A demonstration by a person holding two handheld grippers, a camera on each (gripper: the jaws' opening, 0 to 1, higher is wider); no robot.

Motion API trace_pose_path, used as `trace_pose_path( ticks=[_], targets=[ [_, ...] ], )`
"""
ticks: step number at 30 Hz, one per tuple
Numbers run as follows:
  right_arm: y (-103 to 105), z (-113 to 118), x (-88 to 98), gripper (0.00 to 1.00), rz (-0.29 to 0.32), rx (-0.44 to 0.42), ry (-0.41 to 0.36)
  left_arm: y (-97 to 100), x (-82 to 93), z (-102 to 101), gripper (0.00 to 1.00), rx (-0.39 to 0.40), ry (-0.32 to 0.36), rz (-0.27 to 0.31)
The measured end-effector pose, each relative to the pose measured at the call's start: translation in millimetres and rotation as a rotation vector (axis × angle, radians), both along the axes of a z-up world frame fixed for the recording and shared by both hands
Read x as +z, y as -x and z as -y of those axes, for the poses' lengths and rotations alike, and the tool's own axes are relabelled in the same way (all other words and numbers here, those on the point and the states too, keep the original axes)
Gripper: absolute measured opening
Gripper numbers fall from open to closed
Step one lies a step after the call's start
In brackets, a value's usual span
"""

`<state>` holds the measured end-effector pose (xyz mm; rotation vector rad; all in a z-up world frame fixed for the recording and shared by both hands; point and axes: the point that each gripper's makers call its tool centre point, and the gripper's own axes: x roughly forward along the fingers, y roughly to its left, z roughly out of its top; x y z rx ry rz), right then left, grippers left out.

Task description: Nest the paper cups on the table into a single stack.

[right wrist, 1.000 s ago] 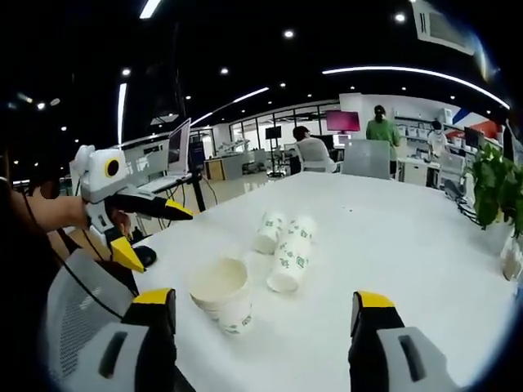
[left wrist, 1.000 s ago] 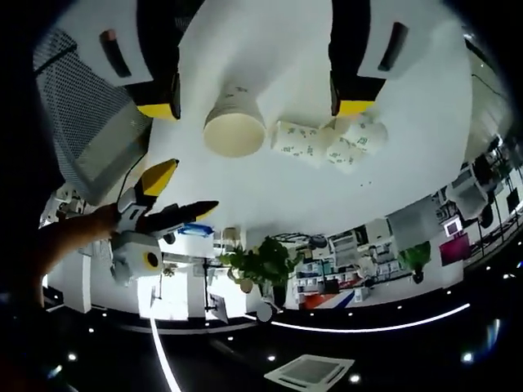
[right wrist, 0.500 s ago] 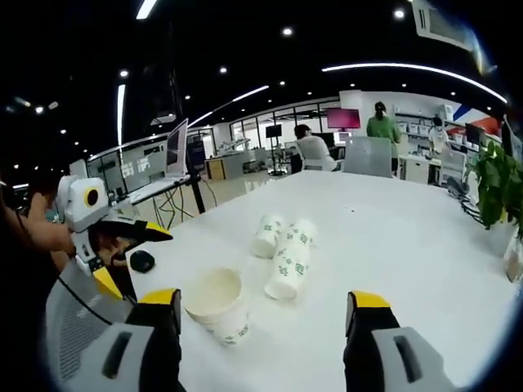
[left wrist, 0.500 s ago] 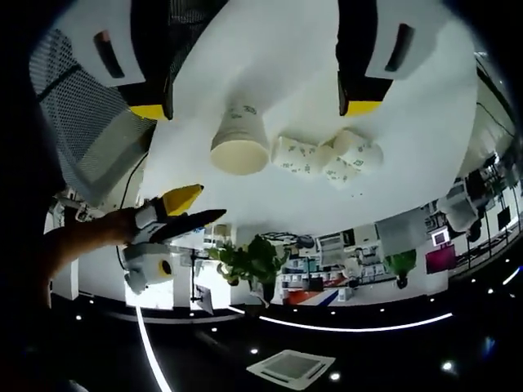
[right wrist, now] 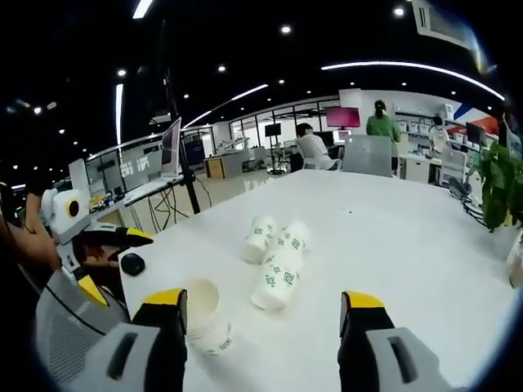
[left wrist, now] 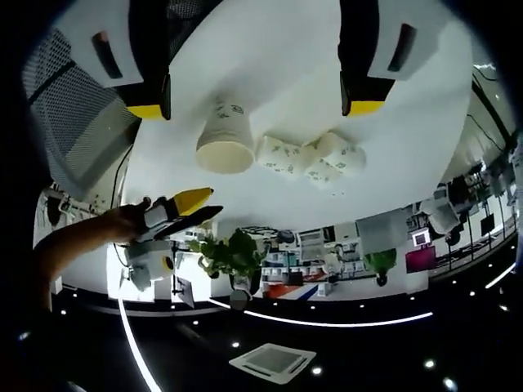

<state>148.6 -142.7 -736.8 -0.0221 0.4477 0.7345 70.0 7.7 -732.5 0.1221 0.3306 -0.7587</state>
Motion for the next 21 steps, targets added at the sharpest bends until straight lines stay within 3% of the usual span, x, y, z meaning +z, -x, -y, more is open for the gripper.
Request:
trace_pose_path(
  ticks=[4, 12, 21],
  targets=[
    [-6, -8, -3.7, 0.73, -0.012, 0.009, 0.007, -1.8, 1.3, -3, 0.84, 0.015, 0.038, -0.02],
    [-21, -17, -17.9, 0.72, -0.049, 0.027, 0.023, 5.7, -7.3, 7, 0.87, -0.045, -0.009, -0.031],
    [-37, -24, -29.9, 0.69, -0.094, 0.026, 0.015, 5.5, -6.8, 7, 0.87, -0.046, 0.002, -0.037]
  ],
)
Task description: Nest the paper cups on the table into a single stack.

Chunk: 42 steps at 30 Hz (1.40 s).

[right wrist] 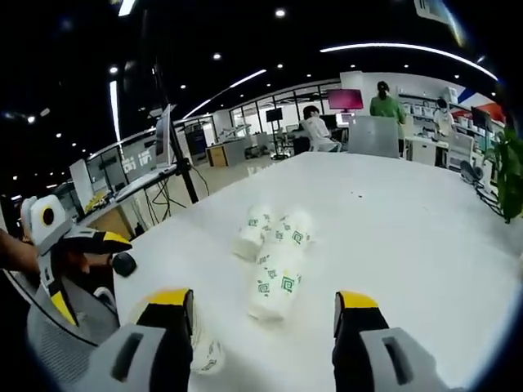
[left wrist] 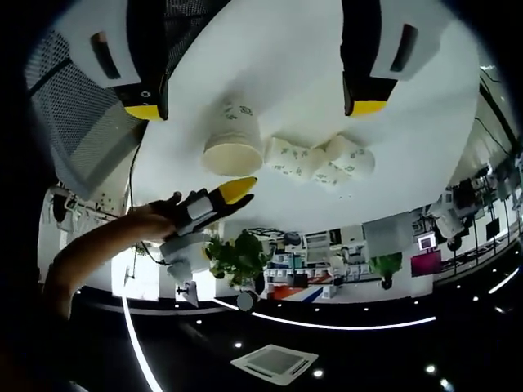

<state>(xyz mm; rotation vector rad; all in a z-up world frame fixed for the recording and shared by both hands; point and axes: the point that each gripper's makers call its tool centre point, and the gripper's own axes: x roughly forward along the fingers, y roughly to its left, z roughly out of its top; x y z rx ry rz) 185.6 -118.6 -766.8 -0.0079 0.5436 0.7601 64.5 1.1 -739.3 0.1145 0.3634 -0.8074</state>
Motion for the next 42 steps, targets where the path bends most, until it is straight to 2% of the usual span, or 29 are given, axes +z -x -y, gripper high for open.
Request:
trace_pose_path(
  ticks=[3, 10, 13, 17, 20, 28, 31, 33, 42],
  targets=[
    [-7, 0, -5.8, 0.68, -0.008, 0.003, 0.011, -0.1, -0.3, 0, 0.86, -0.001, -0.014, 0.008],
    [-20, -8, -11.5, 0.64, -0.073, -0.002, -0.027, 0.9, -0.6, 2, 0.87, -0.01, -0.005, 0.002],
    [-29, -6, -13.8, 0.62, -0.112, -0.031, -0.057, -0.3, -3.3, -1, 0.87, -0.011, -0.007, 0.002],
    [-36, -4, -18.8, 0.61, -0.117, -0.045, -0.048, -2.7, -11.7, -10, 0.84, -0.013, -0.013, -0.011],
    [-43, -7, -24.7, 0.59, -0.146, -0.052, -0.057, -1.8, -6.6, -5, 0.85, -0.016, -0.002, 0.004],
    [-39, -17, -33.9, 0.58, -0.128, 0.001, 0.021, -0.6, -0.9, 1, 0.85, -0.002, 0.0, 0.005],
    [-47, -24, -38.8, 0.57, -0.119, 0.017, 0.044, 0.8, -1.1, 3, 0.84, -0.005, -0.008, -0.001],
    [-44, -24, -40.3, 0.55, -0.116, 0.028, 0.057, 1.5, -0.8, 4, 0.83, -0.006, -0.015, 0.0],
    [-45, -32, -52.8, 0.51, -0.141, 0.051, 0.102, 0.3, -0.1, 2, 0.82, 0.007, -0.027, 0.001]
  ],
)
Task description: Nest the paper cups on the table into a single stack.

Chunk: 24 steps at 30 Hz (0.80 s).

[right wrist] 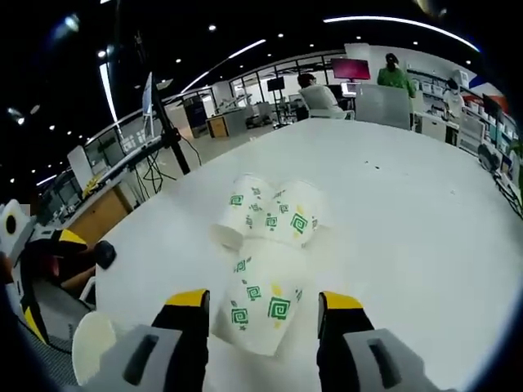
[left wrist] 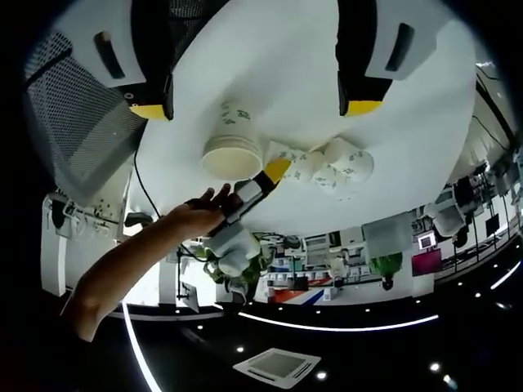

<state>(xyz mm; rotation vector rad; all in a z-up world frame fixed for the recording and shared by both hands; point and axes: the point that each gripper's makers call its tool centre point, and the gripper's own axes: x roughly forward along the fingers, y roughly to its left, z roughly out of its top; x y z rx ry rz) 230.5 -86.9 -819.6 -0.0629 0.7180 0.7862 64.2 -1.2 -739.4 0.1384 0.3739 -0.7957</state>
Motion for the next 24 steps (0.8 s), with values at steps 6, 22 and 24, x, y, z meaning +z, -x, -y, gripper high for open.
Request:
trace_pose_path(
  ticks=[6, 22, 24],
  targets=[
    [-6, 0, -7.5, 0.49, 0.047, 0.035, 0.076, -1.6, 0.7, -3, 0.8, 0.013, 0.0, 0.001],
    [1, 5, -10.0, 0.35, 0.054, 0.068, 0.12, -1.3, -1.7, -5, 0.77, 0.011, -0.007, -0.001],
    [4, 8, -8.6, 0.35, 0.055, 0.07, 0.122, -1.3, -2.0, -6, 0.77, 0.011, -0.01, -0.001]
  ],
)
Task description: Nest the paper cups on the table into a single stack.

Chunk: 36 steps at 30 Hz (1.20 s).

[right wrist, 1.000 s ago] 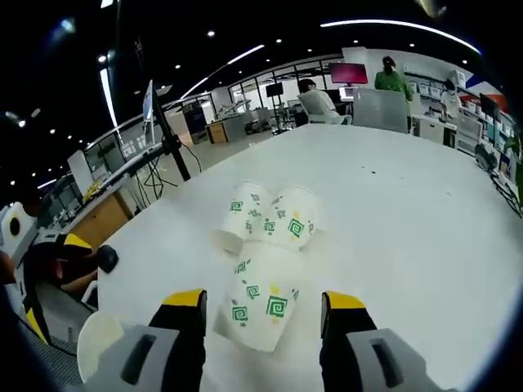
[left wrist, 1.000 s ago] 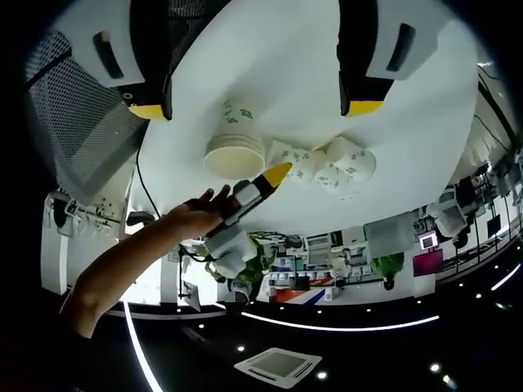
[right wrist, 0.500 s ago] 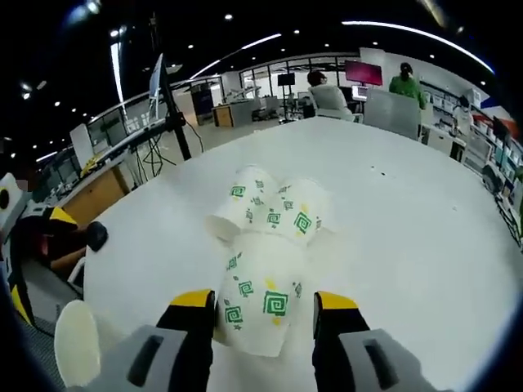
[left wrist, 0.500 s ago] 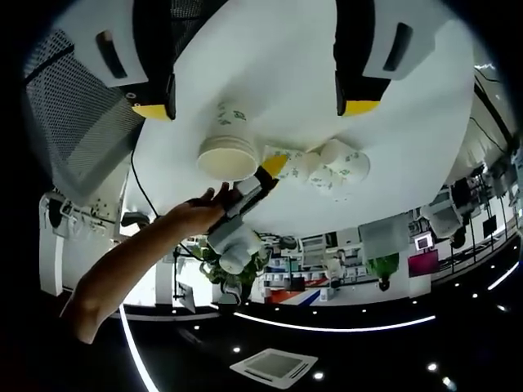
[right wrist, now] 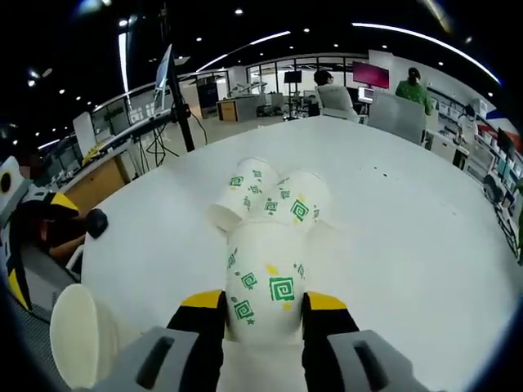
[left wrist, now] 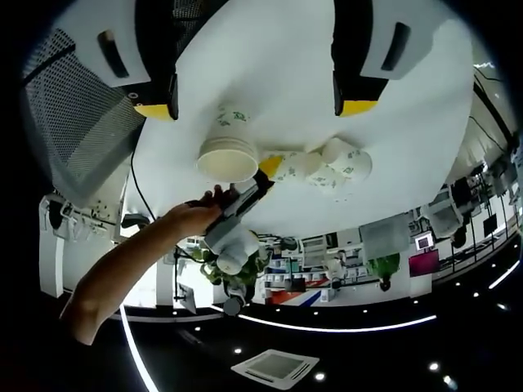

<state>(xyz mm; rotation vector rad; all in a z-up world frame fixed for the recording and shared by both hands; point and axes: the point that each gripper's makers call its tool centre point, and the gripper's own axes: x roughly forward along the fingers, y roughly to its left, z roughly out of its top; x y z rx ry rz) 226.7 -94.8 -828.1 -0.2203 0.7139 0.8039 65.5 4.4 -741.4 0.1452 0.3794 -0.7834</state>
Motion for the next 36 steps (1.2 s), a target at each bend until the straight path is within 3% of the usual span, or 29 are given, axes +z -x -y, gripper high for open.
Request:
trace_pose_path(
  ticks=[18, 36],
  targets=[
    [0, 17, 18.0, 0.35, 0.031, -0.049, -0.033, 1.8, -2.8, 0, 0.74, -0.014, -0.009, -0.001],
    [7, 26, 73.9, 0.35, 0.096, -0.102, -0.198, 0.2, -4.4, -2, 0.73, -0.005, -0.014, -0.01]
  ],
)
